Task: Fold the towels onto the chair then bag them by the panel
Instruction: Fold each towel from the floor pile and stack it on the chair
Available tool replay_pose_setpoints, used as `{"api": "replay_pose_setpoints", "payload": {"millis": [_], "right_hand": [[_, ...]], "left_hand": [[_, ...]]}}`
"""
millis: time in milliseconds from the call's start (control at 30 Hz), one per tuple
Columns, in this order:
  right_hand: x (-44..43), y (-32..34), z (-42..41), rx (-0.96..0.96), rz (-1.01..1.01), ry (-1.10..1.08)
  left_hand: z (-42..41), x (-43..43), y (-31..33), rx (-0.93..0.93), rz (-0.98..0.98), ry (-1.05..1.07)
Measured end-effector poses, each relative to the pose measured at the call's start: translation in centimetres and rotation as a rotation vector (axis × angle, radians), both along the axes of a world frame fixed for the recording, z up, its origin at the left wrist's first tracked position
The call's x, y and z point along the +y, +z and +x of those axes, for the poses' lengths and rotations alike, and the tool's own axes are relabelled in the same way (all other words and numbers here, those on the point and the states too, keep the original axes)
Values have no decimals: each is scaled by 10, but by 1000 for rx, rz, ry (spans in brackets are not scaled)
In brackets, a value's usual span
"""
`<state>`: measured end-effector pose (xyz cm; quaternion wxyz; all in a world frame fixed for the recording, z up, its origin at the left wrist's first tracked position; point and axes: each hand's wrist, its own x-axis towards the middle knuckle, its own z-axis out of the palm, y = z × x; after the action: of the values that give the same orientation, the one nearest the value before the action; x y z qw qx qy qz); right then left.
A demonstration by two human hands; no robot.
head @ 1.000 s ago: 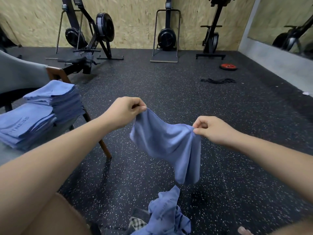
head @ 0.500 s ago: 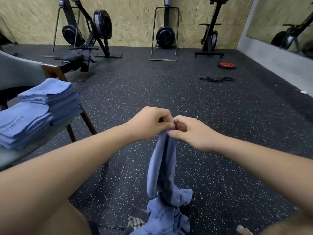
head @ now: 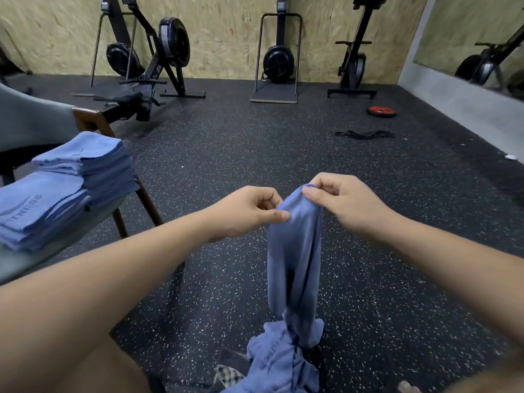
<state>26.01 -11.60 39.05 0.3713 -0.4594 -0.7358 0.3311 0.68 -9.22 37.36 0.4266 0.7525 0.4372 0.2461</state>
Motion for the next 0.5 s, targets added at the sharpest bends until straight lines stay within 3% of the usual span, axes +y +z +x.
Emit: {"api": "replay_pose_setpoints", "payload": {"millis": [100, 233, 500], "right_hand": [[4, 4, 13, 55, 3, -22], [9, 10, 28, 127, 18, -86], [18, 13, 55, 180, 58, -245]], "left_hand": [[-11, 8, -1, 86, 40, 27], [-34, 22, 1, 392, 205, 47], [-74, 39, 4, 549, 257, 191]]}}
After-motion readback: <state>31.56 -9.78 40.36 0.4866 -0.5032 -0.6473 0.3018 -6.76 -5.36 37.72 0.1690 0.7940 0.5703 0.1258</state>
